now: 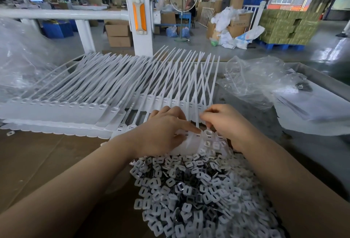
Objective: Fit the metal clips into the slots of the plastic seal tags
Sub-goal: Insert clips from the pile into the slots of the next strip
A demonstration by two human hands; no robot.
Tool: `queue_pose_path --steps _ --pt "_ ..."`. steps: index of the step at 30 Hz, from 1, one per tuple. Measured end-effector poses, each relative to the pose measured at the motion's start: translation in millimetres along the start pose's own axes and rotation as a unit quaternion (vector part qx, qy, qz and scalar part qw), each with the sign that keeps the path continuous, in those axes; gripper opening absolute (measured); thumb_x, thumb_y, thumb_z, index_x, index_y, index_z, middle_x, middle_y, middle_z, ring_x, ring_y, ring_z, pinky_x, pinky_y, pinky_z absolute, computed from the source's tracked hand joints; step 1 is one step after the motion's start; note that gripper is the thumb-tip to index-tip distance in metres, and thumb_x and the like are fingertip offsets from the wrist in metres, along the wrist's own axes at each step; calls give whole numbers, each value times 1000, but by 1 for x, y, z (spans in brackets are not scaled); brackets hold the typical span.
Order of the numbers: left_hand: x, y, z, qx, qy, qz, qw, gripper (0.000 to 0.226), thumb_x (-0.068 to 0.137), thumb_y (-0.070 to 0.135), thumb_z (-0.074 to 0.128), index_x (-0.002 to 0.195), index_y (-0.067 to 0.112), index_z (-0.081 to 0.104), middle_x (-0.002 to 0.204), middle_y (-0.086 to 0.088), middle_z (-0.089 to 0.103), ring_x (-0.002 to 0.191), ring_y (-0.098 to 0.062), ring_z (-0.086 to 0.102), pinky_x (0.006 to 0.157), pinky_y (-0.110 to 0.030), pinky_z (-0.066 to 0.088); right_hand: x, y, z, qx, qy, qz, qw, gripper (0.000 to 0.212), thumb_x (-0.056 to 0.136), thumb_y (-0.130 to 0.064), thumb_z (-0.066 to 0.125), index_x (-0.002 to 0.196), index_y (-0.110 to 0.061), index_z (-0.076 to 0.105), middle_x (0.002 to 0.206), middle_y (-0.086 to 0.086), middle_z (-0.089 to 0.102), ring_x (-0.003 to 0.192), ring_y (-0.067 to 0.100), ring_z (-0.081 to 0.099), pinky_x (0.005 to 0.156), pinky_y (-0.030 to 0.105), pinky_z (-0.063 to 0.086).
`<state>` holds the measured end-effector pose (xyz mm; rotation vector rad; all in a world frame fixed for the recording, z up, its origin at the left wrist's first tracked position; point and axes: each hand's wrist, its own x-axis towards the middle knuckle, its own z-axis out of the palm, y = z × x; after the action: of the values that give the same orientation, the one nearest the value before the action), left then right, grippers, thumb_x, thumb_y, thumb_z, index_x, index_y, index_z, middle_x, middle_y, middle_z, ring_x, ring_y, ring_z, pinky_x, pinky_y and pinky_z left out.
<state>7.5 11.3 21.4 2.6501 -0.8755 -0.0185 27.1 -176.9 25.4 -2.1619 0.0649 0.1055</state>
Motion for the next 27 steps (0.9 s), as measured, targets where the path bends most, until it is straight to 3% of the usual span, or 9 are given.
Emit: queue_pose_path --steps 4,7,11,15,19,23,27 --pt "-1 10 -2 -122 18 54 991 24 86 24 74 102 42 71 102 20 51 107 -1 46 101 -23 33 2 2 1 22 0 -6 1000 9 93 -27 65 89 -19 68 74 -5 63 58 6 60 59 25 44" --pt "-2 19 -3 -125 -15 92 988 15 83 27 77 92 38 74 96 37 47 102 12 42 91 -7 24 3 3 2 28 3 -11 1000 11 93 -28 66 88 -19 69 72 -2 64 47 3 58 57 30 48" --pt "-3 21 -1 -76 -60 97 991 11 84 40 74 95 41 73 94 45 39 100 19 33 103 -24 19 3 4 1 23 11 -18 1000 12 90 -29 67 84 -20 71 75 0 66 49 3 58 57 27 48" --pt "-4 22 -2 -66 -69 83 992 17 80 51 72 95 44 70 95 31 45 103 12 36 112 -38 21 3 4 2 23 13 -20 999 12 91 -28 67 81 -22 70 74 -2 66 49 2 59 56 25 47" --pt "-5 26 0 -71 -72 97 990 18 82 48 72 100 45 68 98 31 44 106 16 32 108 -35 18 4 5 2 39 10 -22 999 13 91 -24 66 79 -20 70 71 -3 64 60 10 59 61 27 48" --pt "-5 29 0 -82 -63 98 990 11 83 43 73 93 41 68 103 25 50 111 8 37 110 -35 15 4 5 1 35 12 -25 999 13 91 -26 67 79 -21 70 69 -5 64 53 2 59 56 22 44" --pt "-4 28 1 -80 -61 97 990 8 85 40 71 93 38 69 99 21 54 103 6 44 103 -28 29 3 4 0 38 12 -22 999 13 92 -27 66 81 -21 70 72 -4 65 53 4 60 57 26 48"
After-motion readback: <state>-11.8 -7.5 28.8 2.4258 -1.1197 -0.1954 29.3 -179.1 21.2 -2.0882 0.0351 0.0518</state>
